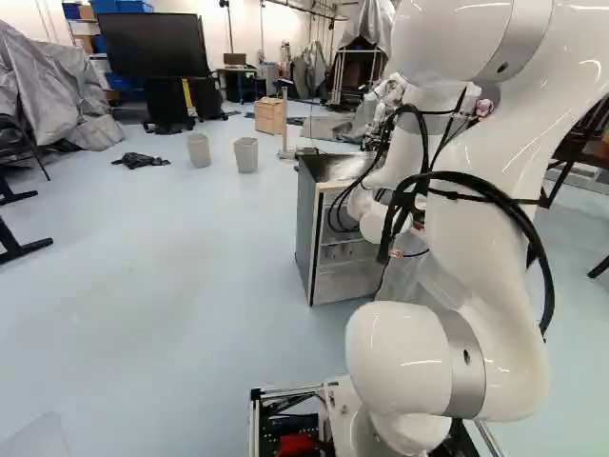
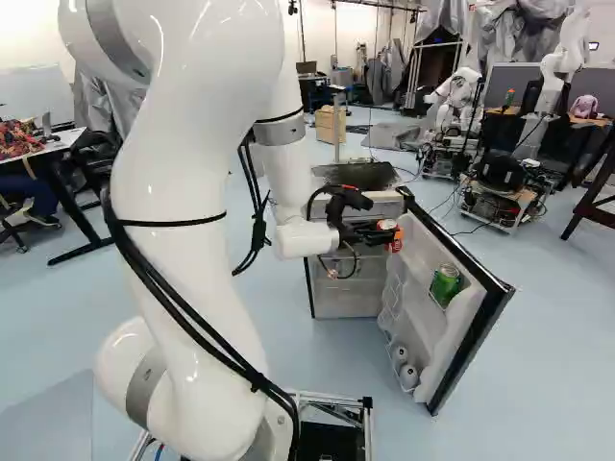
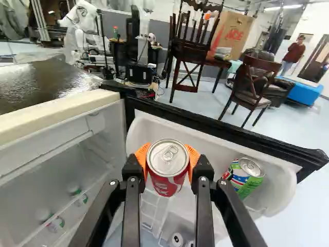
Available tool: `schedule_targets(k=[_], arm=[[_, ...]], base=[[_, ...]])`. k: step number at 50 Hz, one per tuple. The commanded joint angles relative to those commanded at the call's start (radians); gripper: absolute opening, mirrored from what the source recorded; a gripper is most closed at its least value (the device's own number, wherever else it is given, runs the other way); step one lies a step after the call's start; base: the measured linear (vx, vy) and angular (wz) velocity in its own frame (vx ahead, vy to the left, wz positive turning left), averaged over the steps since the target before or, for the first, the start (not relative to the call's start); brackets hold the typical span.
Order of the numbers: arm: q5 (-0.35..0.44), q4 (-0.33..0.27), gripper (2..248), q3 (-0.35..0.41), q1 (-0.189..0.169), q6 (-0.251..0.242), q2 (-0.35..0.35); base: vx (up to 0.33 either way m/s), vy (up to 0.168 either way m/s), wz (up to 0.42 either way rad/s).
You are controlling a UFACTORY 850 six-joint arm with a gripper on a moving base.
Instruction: Grab a drink from the fridge
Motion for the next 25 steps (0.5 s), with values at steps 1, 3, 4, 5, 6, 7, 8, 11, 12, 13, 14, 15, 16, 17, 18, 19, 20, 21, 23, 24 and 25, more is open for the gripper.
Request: schedule_targets(k=[1,3,4,5,6,7,8,11,12,13,14,15,16,17,18,19,20,21,23,24,25], arm=[[0.000,-0.006,98,0.005,0.002,0.000,0.003],[0.000,-0.020,98,0.014,0.005,0.000,0.010],[0.000,-0.026,98,0.018,0.006,0.000,0.014],[0.000,-0.033,98,0.023,0.008,0.000,0.017],[0.000,-0.041,98,0.027,0.009,0.000,0.021],[0.000,-0.048,98,0.032,0.011,0.000,0.024],[0.000,-0.056,98,0.036,0.013,0.000,0.028],[0.000,-0.079,98,0.050,0.017,0.000,0.038],[0.000,-0.086,98,0.054,0.019,0.000,0.041],[0.000,-0.094,98,0.058,0.021,0.000,0.045],[0.000,-0.102,98,0.063,0.022,0.000,0.048],[0.000,-0.110,98,0.067,0.024,0.000,0.052],[0.000,-0.120,98,0.073,0.026,0.000,0.056],[0.000,-0.127,98,0.076,0.027,0.000,0.058],[0.000,-0.135,98,0.080,0.029,0.000,0.062],[0.000,-0.143,98,0.085,0.030,0.000,0.065],[0.000,-0.151,98,0.089,0.032,0.000,0.069],[0.000,-0.159,98,0.094,0.034,0.000,0.074],[0.000,-0.176,98,0.103,0.037,0.000,0.085],[0.000,-0.184,98,0.108,0.039,0.000,0.090],[0.000,-0.192,98,0.113,0.040,0.000,0.096]], base=[[0.000,0.000,0.000],[0.000,0.000,0.000],[0.000,0.000,0.000],[0.000,0.000,0.000],[0.000,0.000,0.000],[0.000,0.000,0.000],[0.000,0.000,0.000],[0.000,0.000,0.000],[0.000,0.000,0.000],[0.000,0.000,0.000],[0.000,0.000,0.000],[0.000,0.000,0.000],[0.000,0.000,0.000],[0.000,0.000,0.000],[0.000,0.000,0.000],[0.000,0.000,0.000],[0.000,0.000,0.000],[0.000,0.000,0.000],[0.000,0.000,0.000],[0.000,0.000,0.000],[0.000,0.000,0.000]])
